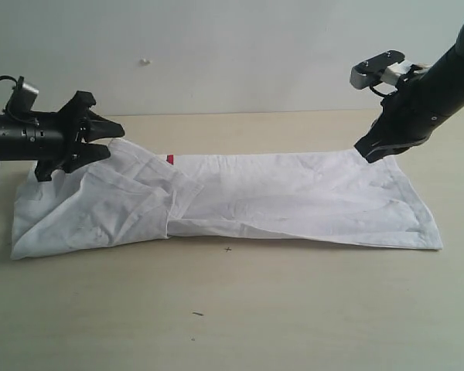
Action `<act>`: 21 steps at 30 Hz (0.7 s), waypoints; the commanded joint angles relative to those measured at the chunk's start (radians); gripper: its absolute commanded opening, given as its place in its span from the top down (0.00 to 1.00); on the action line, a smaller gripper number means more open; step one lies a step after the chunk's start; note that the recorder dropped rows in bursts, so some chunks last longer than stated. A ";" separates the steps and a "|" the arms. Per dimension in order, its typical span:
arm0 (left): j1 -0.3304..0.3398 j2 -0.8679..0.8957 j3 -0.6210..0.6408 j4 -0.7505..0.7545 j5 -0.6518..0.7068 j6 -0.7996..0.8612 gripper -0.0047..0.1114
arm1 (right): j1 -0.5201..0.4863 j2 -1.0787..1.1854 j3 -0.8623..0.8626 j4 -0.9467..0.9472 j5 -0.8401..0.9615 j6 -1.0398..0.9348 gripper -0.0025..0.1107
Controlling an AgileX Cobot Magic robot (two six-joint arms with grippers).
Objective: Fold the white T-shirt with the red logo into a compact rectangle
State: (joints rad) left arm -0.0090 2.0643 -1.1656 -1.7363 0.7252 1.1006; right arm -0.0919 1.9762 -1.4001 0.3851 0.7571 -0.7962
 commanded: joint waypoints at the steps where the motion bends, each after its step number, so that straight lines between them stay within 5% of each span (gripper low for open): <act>1: 0.037 -0.026 -0.021 -0.008 -0.083 0.070 0.55 | -0.002 -0.010 0.006 0.003 0.008 -0.006 0.98; 5: 0.108 -0.060 -0.021 0.045 -0.104 0.077 0.55 | -0.002 -0.010 0.006 0.003 0.006 -0.006 0.98; 12: 0.229 -0.112 -0.021 0.455 -0.111 -0.065 0.55 | -0.002 -0.010 0.006 0.003 0.009 -0.008 0.98; 18: 0.266 -0.101 -0.021 0.752 -0.099 -0.213 0.29 | -0.002 -0.010 0.006 0.003 0.031 -0.008 0.98; 21: 0.266 -0.088 -0.021 0.824 -0.091 -0.218 0.33 | -0.002 -0.010 0.006 0.003 0.036 -0.008 0.98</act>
State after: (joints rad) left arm 0.2553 1.9636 -1.1826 -0.9900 0.6192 0.9111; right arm -0.0919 1.9762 -1.4001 0.3851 0.7886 -0.7962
